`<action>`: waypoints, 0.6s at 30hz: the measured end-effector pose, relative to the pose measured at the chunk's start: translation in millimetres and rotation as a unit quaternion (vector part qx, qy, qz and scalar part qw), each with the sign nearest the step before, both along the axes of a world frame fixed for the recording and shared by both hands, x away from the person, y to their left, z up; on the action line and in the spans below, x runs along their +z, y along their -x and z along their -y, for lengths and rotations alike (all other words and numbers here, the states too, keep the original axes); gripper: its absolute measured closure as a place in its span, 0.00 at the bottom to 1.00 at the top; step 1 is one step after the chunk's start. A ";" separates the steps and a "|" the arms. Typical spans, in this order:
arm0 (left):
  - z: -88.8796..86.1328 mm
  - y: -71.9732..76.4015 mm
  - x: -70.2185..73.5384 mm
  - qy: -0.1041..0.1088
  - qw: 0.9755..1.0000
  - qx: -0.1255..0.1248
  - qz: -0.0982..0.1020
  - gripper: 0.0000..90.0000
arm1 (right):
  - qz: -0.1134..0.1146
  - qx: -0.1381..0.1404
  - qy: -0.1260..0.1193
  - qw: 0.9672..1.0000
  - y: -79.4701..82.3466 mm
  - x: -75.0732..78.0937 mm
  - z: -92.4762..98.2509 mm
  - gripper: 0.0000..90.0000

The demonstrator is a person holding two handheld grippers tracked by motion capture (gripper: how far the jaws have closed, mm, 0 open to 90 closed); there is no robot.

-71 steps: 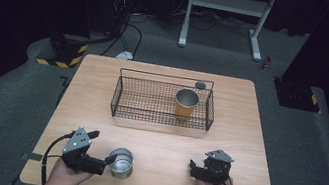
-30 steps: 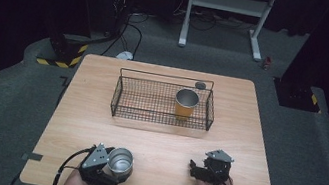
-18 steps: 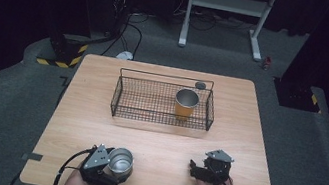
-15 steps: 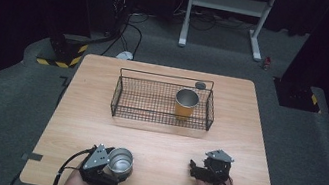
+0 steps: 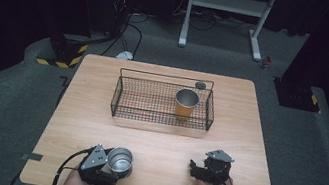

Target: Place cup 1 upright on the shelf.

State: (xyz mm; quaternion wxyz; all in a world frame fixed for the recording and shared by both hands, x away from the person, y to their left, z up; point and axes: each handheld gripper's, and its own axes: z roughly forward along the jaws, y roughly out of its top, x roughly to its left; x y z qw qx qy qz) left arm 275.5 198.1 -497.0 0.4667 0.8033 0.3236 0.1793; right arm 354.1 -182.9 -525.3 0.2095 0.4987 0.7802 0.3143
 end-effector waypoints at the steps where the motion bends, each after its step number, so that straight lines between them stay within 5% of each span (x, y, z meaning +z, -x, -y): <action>1: -0.4 0.2 0.3 -0.001 1.000 0.000 0.002 0.18 | 0.000 0.000 0.000 1.000 0.0 0.0 0.0 0.11; 18: -10.6 0.0 7.3 0.018 0.999 0.023 0.026 0.21 | 0.000 0.000 0.000 1.000 0.0 0.0 0.0 0.11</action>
